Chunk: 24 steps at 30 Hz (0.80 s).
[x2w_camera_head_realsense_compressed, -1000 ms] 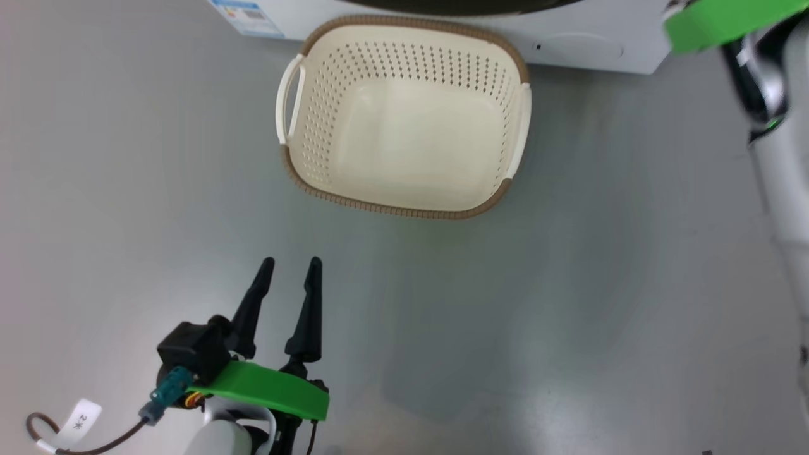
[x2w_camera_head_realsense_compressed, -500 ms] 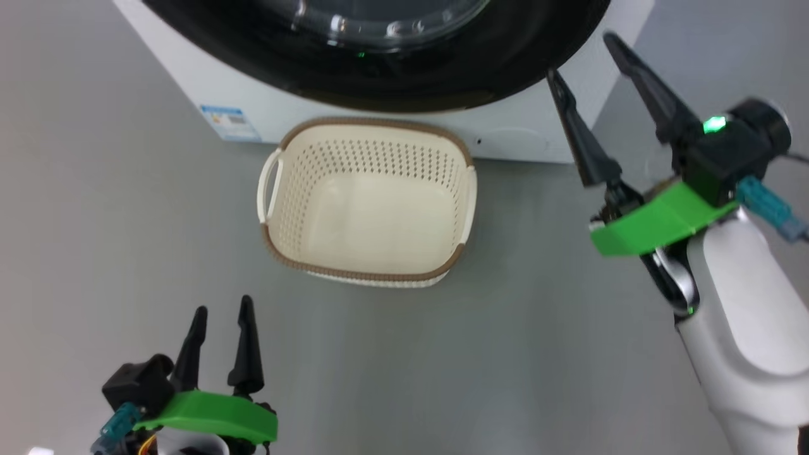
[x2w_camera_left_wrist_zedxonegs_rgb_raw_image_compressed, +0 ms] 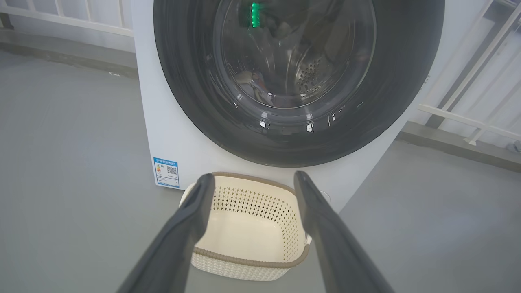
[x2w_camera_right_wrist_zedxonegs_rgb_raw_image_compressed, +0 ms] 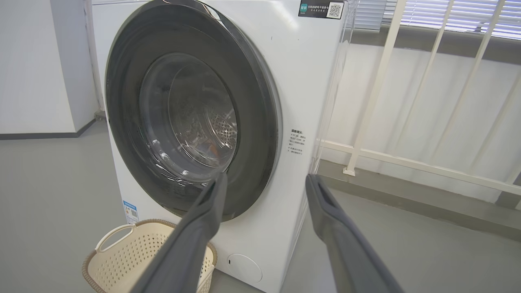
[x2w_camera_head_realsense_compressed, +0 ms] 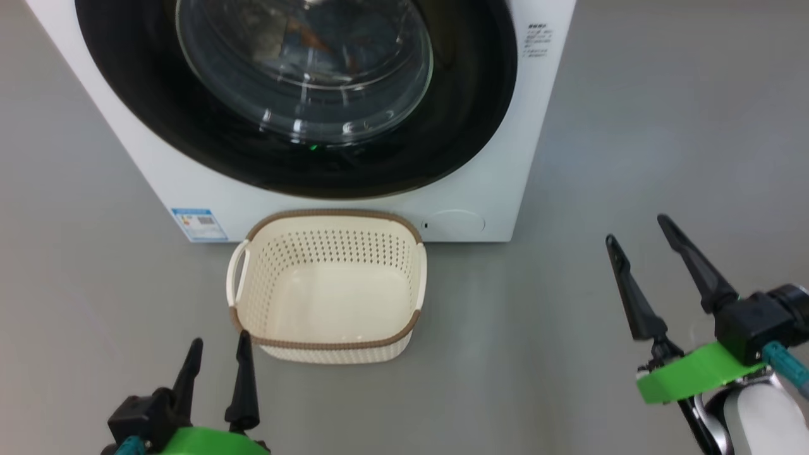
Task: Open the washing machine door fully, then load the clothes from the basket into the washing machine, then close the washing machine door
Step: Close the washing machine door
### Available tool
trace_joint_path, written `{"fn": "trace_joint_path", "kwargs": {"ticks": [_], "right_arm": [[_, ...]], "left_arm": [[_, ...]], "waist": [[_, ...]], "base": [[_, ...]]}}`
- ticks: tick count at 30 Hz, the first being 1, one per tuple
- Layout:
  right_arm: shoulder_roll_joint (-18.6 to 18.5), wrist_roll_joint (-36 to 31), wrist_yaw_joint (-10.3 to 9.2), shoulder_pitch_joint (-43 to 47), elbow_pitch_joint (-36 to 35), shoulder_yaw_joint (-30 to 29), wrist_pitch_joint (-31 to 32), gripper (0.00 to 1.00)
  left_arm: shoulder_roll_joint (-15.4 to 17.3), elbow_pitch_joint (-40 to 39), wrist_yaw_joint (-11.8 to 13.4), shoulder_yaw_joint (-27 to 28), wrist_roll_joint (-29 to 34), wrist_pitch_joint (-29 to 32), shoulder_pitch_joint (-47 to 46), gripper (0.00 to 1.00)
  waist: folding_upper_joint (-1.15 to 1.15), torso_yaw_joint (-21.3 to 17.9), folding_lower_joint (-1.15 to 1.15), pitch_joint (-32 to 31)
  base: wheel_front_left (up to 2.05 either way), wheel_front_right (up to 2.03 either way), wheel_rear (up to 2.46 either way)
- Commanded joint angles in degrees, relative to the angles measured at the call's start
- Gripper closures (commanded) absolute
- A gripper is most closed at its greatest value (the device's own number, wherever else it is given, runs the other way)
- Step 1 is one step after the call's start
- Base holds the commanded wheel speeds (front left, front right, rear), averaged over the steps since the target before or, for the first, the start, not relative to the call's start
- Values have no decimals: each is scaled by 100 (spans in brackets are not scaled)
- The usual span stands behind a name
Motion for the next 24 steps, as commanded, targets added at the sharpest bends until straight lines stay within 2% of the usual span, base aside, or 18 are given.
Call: {"fn": "trace_joint_path", "kwargs": {"ticks": [1,8,14,24], "right_arm": [[19,-99,-38,233,-255,25,16,0],[129,-382,-38,1026,-561,-303,16,0],[444,-490,-38,1535,-771,-617,16,0],[882,-484,-38,2010,-802,-742,16,0]], "left_arm": [[94,-161,0,247,146,-37,53,0],[94,-234,57,333,537,-37,347,0],[94,-281,45,464,697,-37,492,0],[94,-459,66,565,836,-37,710,0]], "waist": [[0,-313,0,-421],[0,-428,0,-631],[0,-494,0,-714],[0,-612,0,-818]], "base": [[0,0,0],[0,0,0],[0,0,0],[0,0,0]]}}
